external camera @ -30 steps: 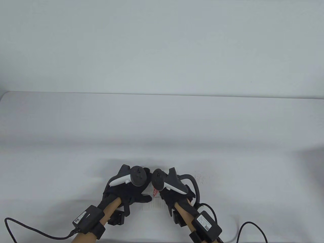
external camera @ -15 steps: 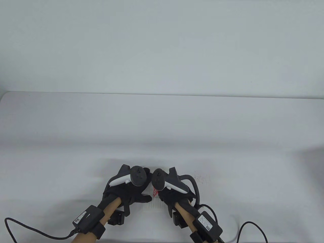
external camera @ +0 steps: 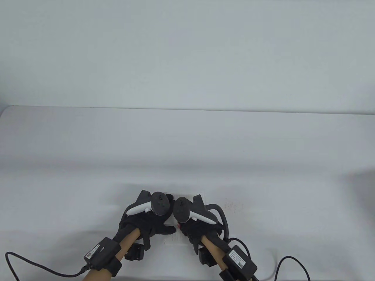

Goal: Apply wax crayon on paper

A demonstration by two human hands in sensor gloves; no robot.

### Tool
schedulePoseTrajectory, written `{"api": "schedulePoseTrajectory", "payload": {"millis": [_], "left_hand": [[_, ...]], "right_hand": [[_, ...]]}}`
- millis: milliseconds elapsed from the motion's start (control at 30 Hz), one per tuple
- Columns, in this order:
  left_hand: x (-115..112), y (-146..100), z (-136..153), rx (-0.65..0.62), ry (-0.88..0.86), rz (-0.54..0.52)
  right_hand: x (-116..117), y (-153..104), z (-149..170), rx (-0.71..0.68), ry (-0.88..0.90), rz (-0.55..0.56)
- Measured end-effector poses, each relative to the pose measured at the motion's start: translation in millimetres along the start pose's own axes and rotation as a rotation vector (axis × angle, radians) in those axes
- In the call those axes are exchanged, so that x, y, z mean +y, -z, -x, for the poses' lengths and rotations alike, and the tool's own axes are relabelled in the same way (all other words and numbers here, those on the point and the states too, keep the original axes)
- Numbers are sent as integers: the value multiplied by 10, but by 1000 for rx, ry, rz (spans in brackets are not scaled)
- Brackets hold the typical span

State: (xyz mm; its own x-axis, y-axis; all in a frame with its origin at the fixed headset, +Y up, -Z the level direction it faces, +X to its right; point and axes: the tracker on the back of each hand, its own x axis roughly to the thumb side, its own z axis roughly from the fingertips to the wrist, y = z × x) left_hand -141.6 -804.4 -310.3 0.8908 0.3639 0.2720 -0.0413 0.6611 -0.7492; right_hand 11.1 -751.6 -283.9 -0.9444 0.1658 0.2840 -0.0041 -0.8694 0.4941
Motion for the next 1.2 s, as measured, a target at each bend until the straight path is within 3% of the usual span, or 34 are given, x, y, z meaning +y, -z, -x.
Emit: {"api": "schedulePoseTrajectory", "payload": {"millis": [167, 233, 333, 367, 433, 500, 633, 700, 800, 833, 967, 1033, 1100, 1200], "left_hand": [[0, 1, 0, 0, 0, 1], [0, 2, 0, 0, -1, 3], [-1, 1, 1, 0, -1, 2], [-2, 0, 1, -1, -2, 1], [-2, 0, 1, -1, -3, -1], [-1, 0, 0, 0, 0, -2], [0, 1, -2, 0, 0, -1], [0, 1, -3, 0, 0, -1], [0, 1, -3, 0, 0, 0], [-1, 1, -3, 0, 0, 0], [0, 1, -4, 1, 1, -1], [-1, 1, -4, 1, 1, 0], [0, 1, -4, 0, 0, 1], [-1, 0, -4, 0, -1, 0]], "right_hand": [[-113, 61, 211, 204, -177, 183], [-89, 35, 153, 165, -198, 201], [-14, 25, 11, -33, 15, -7], [-5, 22, -4, -4, 52, -26], [-41, 55, 61, 24, -20, 8], [-98, 80, 203, 159, -75, 124], [-127, 105, 318, 295, -161, 237], [-117, 69, 264, 223, -123, 182], [-58, 51, 175, 70, 136, -92], [-44, 51, 173, 71, 169, -118], [-135, 75, 340, 280, 15, 83], [-140, 76, 362, 303, -41, 149], [-106, 47, 278, 193, 4, 93], [-8, 38, 97, 66, 187, -144]]}}
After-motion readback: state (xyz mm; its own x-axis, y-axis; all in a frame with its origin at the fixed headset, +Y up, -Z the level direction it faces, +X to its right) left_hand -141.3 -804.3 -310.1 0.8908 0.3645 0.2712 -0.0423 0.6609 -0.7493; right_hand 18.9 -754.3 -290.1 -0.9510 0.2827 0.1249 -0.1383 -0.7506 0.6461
